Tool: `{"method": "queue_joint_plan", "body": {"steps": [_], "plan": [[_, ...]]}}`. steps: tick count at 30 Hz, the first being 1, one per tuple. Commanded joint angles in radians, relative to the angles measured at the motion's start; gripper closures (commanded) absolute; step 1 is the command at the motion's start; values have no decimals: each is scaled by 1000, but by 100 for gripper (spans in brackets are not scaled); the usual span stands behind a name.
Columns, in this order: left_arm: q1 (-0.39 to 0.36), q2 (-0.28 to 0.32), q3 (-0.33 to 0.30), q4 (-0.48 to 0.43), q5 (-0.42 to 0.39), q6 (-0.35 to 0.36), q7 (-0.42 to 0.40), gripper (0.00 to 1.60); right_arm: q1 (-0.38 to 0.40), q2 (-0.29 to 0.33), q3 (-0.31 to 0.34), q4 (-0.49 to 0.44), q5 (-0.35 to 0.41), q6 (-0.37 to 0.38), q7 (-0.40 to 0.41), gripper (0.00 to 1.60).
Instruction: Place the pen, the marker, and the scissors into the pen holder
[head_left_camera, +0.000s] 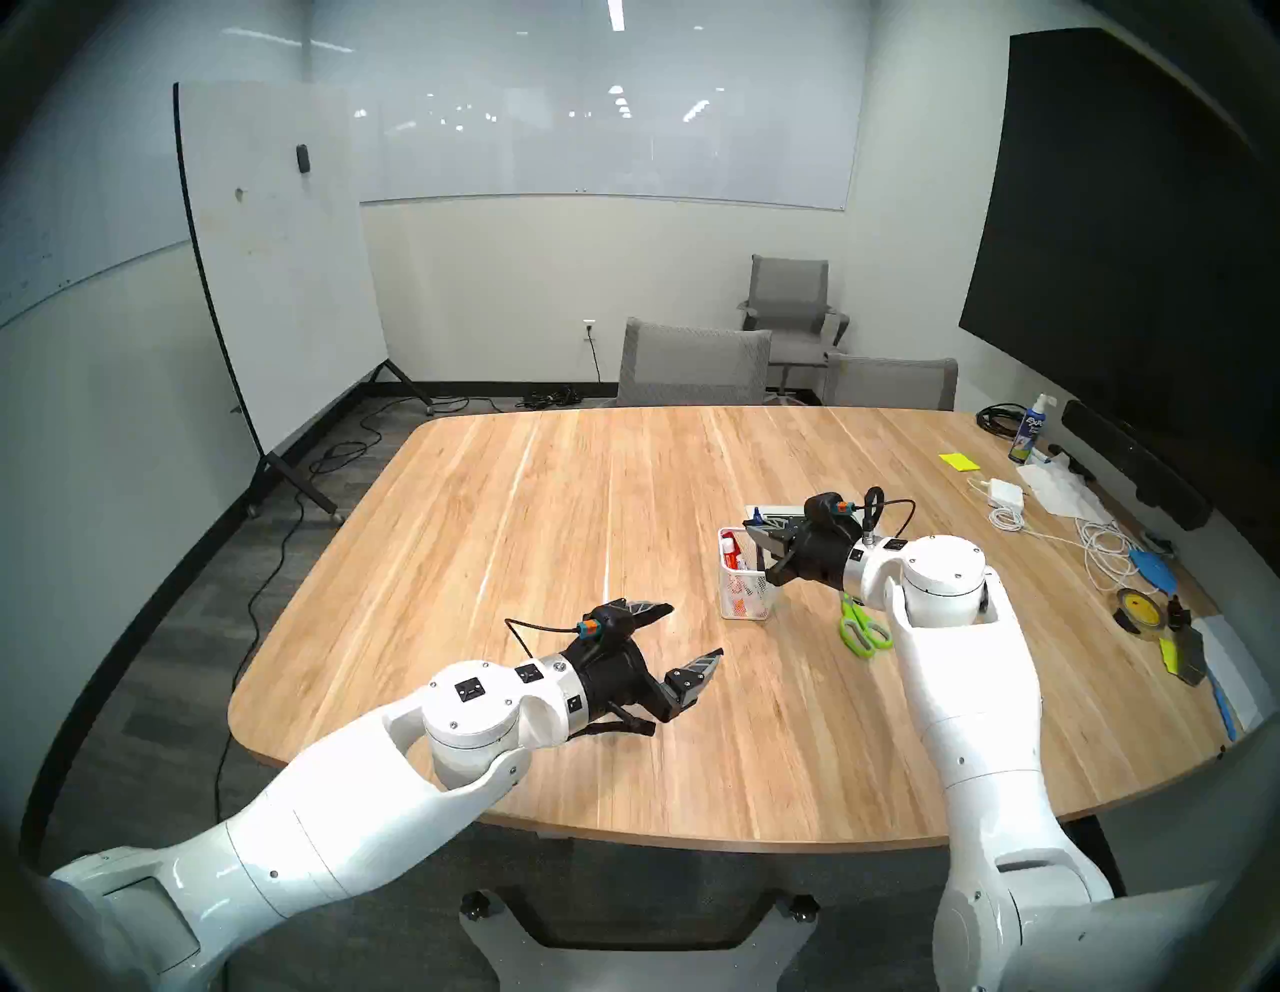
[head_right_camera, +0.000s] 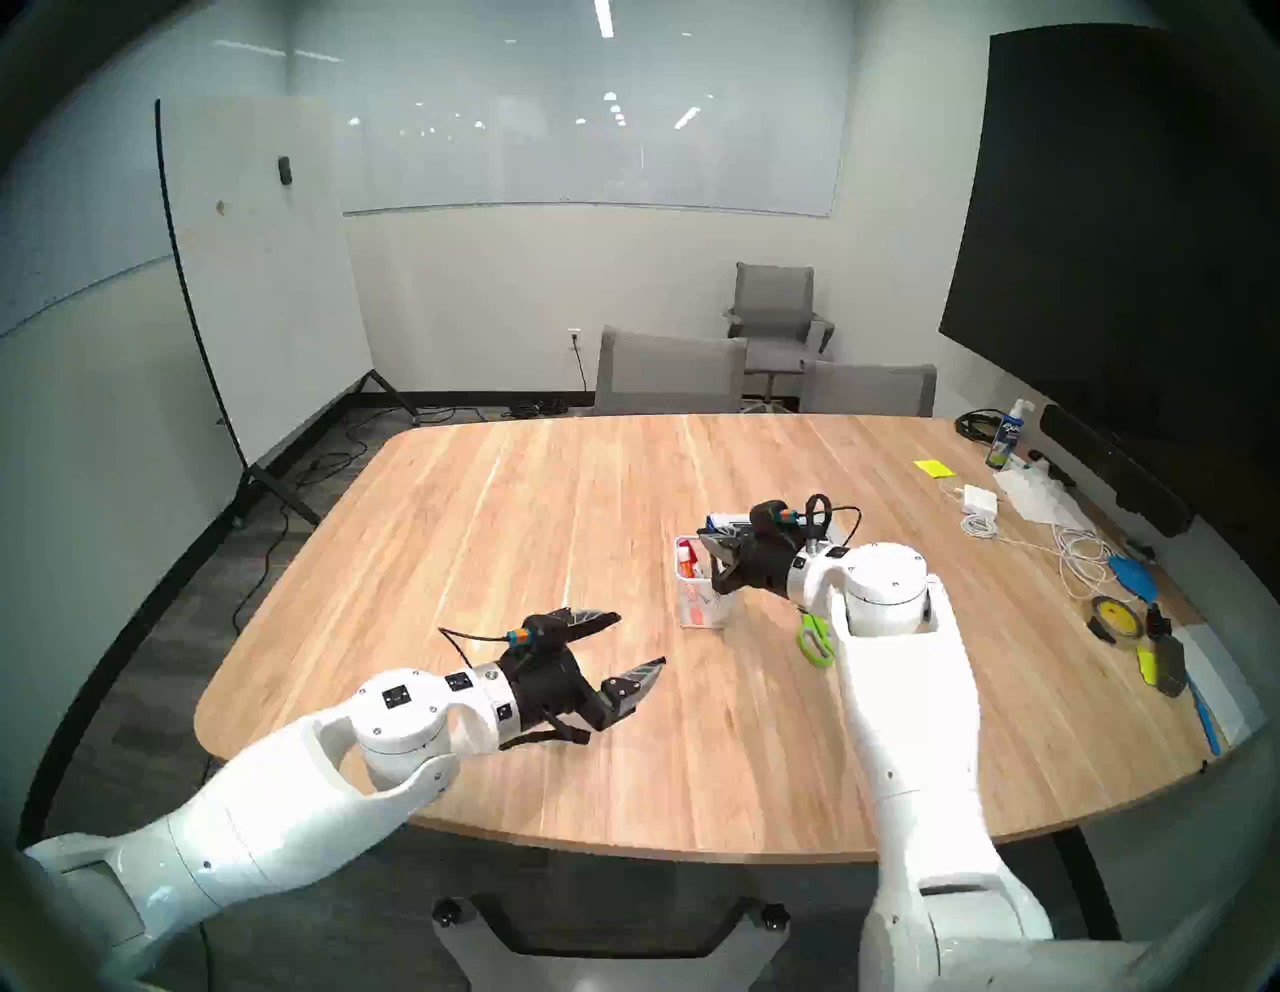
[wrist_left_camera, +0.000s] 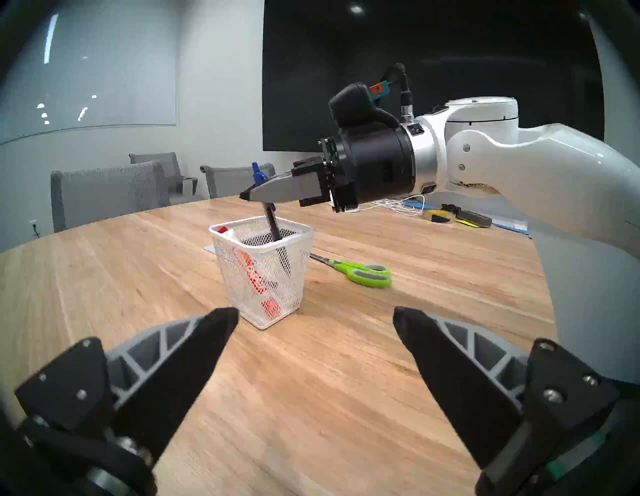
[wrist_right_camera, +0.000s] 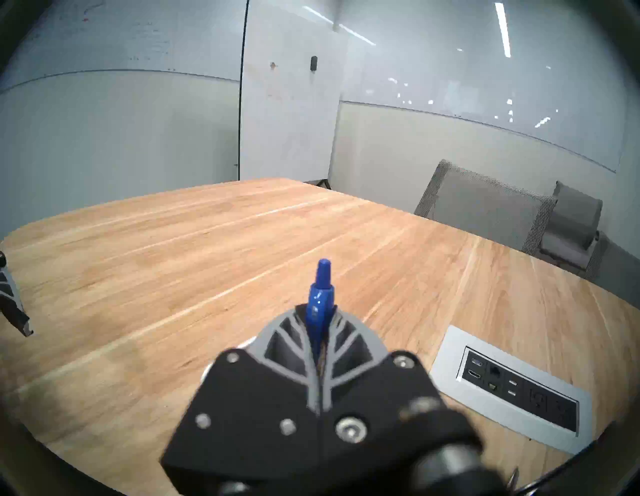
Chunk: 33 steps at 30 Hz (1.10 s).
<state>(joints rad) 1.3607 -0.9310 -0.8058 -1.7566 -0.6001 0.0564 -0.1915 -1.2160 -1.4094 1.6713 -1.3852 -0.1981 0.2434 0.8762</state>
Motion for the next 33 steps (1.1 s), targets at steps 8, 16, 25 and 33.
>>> {"method": "queue_joint_plan", "body": {"steps": [8,16,25,33], "plan": [[-1,-8,0,-18,8,-19,3,0,18,1,-10,-15,-4,13,14,99],[3,-9,1,-17,11,-26,3,0,18,0,-9,-8,-5,3,16,68],[4,-8,1,-18,11,-27,2,0,15,0,6,-33,2,6,31,78],[-5,-8,3,-20,12,-17,-4,0,22,5,27,-66,16,27,65,74]]}}
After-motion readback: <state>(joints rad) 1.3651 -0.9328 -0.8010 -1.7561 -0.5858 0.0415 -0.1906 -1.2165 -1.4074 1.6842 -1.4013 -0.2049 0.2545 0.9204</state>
